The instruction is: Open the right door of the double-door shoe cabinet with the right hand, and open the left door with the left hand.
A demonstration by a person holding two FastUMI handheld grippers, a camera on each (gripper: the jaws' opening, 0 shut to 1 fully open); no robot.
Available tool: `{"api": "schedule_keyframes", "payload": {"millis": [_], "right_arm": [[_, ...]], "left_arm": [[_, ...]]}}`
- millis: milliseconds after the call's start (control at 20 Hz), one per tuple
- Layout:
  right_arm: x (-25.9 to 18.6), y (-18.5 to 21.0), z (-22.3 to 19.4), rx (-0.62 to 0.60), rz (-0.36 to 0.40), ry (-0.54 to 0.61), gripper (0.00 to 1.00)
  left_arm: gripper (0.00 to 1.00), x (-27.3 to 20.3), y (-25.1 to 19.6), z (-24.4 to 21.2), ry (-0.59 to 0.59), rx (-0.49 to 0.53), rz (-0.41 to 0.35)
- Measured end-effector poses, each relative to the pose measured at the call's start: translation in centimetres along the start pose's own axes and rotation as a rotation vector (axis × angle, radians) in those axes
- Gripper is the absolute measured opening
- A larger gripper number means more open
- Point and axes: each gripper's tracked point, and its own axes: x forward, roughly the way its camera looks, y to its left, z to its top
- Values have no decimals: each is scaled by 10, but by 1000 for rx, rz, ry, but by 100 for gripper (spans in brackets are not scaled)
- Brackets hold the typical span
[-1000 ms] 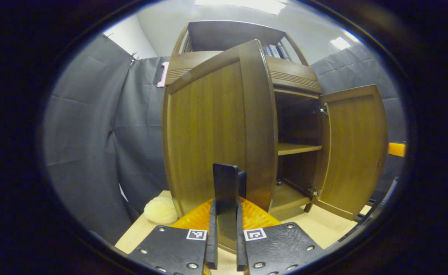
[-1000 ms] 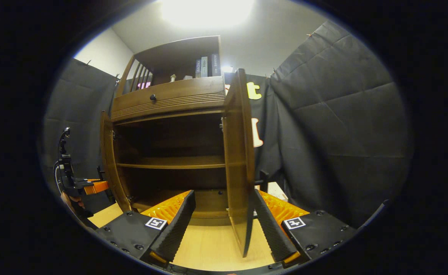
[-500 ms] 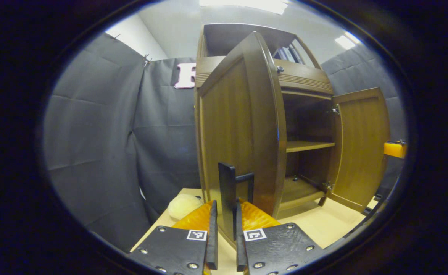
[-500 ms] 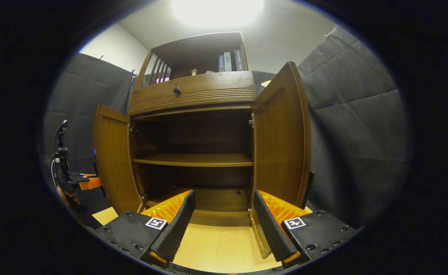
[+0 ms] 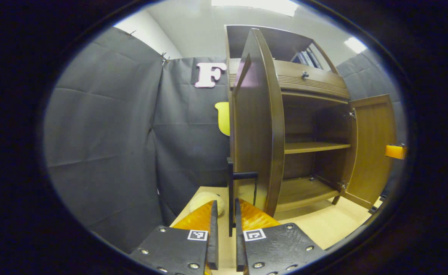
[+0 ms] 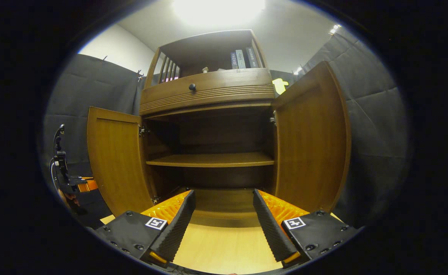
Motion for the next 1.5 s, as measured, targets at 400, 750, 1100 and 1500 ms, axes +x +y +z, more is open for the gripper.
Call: {"api": "schedule_keyframes", "payload": {"millis": [400,750,1100,1500], "right_arm": [[0,21,16,-18,-40,-48,95],[-28,3,26,-39,-49,-77,92],[-75,-24,24,-77,-75,-63,95],[-115,-33,34,-77,-88,-98,92]], "left_arm": [[22,-10,45,5,-13,-3,-1],[22,-69,35,20,-48,-20,37],[19,-129,-16,59,-107,-25,45],[19,-178,-64,75,-164,10,31]]}}
